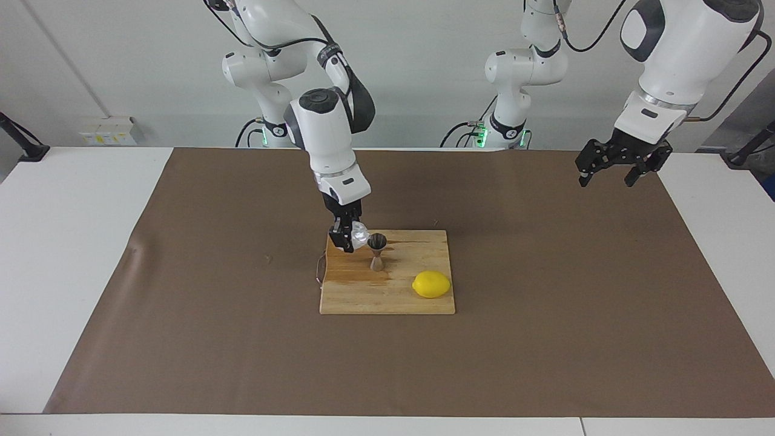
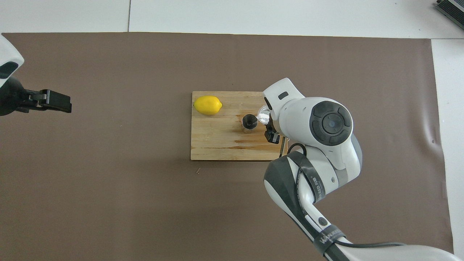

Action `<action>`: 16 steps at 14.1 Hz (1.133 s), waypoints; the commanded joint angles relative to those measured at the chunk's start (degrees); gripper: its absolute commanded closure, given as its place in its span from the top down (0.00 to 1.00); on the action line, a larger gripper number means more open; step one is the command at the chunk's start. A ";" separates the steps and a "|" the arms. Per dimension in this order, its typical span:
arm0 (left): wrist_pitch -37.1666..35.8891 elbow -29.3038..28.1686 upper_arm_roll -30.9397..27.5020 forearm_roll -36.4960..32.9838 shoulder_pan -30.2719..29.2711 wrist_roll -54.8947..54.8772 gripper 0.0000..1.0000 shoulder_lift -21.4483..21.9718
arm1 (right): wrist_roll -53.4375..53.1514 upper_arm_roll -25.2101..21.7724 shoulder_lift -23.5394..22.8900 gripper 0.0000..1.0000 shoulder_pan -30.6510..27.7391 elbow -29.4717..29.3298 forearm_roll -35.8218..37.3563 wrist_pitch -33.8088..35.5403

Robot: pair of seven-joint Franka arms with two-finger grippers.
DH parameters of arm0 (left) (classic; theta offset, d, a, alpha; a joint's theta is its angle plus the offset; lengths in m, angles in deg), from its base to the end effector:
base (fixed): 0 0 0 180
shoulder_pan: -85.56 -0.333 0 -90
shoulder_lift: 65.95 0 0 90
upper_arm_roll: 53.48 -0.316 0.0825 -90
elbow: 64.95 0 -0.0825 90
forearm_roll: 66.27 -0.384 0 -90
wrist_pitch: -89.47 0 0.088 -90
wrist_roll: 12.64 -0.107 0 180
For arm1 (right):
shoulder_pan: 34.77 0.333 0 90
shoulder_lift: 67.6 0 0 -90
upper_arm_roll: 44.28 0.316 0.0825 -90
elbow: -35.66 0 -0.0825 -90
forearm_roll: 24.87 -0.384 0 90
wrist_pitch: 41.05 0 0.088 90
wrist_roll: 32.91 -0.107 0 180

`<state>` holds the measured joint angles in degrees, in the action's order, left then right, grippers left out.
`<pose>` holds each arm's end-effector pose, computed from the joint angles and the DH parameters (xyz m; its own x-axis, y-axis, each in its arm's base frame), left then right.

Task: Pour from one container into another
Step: 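Tilt the white cup with the right gripper over the steel cup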

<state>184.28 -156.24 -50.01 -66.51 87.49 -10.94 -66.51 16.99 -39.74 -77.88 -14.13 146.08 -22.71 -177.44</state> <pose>0.5630 -0.0526 0.6159 0.9966 -0.0647 0.0517 -0.0647 -0.9979 -0.0021 0.5653 0.2630 0.4252 0.2171 0.9629 0.1605 0.9434 -0.2492 0.2190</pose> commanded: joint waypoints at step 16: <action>0.11 -2.05 -0.31 0.59 -0.26 -0.20 1.00 1.78 | -0.95 0.30 0.18 0.27 0.89 -0.11 1.98 -1.60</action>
<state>184.25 -156.29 -50.20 -66.51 87.47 -10.94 -66.50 16.99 -39.79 -77.88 -12.61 146.04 -22.30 -178.29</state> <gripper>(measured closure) 0.000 0.493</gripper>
